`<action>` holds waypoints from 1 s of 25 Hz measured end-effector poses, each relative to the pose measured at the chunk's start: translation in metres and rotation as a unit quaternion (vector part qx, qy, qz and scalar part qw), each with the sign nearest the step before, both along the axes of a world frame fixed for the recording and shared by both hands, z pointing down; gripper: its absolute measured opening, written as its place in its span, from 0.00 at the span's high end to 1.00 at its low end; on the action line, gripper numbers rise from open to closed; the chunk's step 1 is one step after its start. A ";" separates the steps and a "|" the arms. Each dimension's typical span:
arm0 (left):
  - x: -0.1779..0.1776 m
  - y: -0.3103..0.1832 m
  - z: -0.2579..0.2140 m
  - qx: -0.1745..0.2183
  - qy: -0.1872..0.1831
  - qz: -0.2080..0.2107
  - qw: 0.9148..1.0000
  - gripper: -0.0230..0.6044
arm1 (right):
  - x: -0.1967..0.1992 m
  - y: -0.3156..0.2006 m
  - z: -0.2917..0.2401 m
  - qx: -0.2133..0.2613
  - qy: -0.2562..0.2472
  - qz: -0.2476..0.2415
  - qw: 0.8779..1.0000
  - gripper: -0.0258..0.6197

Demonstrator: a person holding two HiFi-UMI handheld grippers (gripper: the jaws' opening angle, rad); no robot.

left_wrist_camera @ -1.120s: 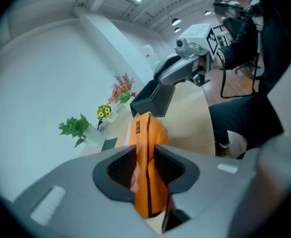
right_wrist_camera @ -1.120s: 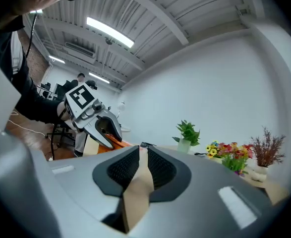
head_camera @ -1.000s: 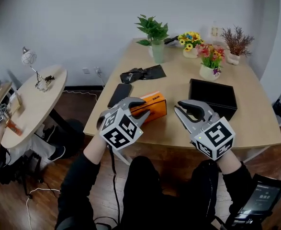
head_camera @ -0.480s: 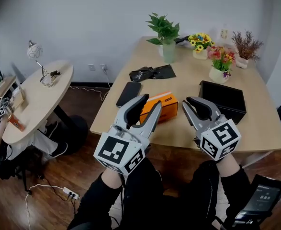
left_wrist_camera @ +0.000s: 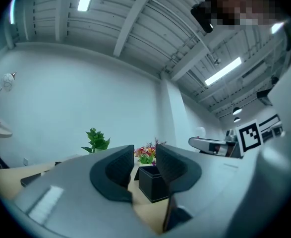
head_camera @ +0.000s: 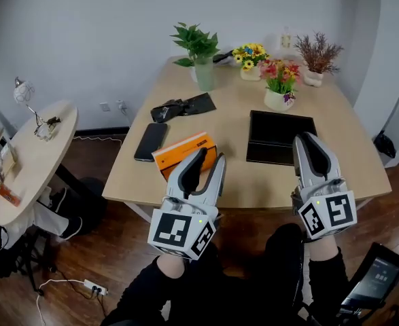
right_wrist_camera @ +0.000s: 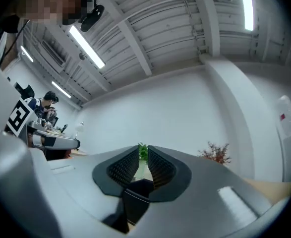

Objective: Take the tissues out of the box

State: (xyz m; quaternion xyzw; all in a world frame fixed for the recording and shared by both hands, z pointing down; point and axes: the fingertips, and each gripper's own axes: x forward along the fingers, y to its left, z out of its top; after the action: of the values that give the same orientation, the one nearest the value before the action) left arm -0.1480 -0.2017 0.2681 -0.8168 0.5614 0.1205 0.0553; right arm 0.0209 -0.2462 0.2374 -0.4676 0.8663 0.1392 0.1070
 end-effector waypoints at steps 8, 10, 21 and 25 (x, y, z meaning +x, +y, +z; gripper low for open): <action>0.050 -0.008 -0.004 0.022 -0.029 -0.001 0.999 0.78 | 0.070 0.013 0.009 0.003 -0.021 0.052 0.998 0.87; 0.061 -0.010 -0.005 0.027 -0.035 0.000 0.999 0.78 | 0.079 0.020 0.007 0.020 -0.022 0.068 0.997 0.87; 0.082 -0.008 -0.004 0.034 -0.056 0.006 0.998 0.79 | 0.105 0.033 0.004 0.043 -0.037 0.094 0.994 0.91; 0.076 -0.007 -0.001 0.030 -0.058 0.004 0.998 0.79 | 0.103 0.032 0.007 0.040 -0.036 0.097 0.994 0.91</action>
State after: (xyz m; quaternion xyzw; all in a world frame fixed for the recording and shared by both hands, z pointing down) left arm -0.0718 -0.2085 0.2667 -0.8228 0.5499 0.0901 0.1116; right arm 0.1238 -0.2144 0.2443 -0.5491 0.8064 0.1669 0.1429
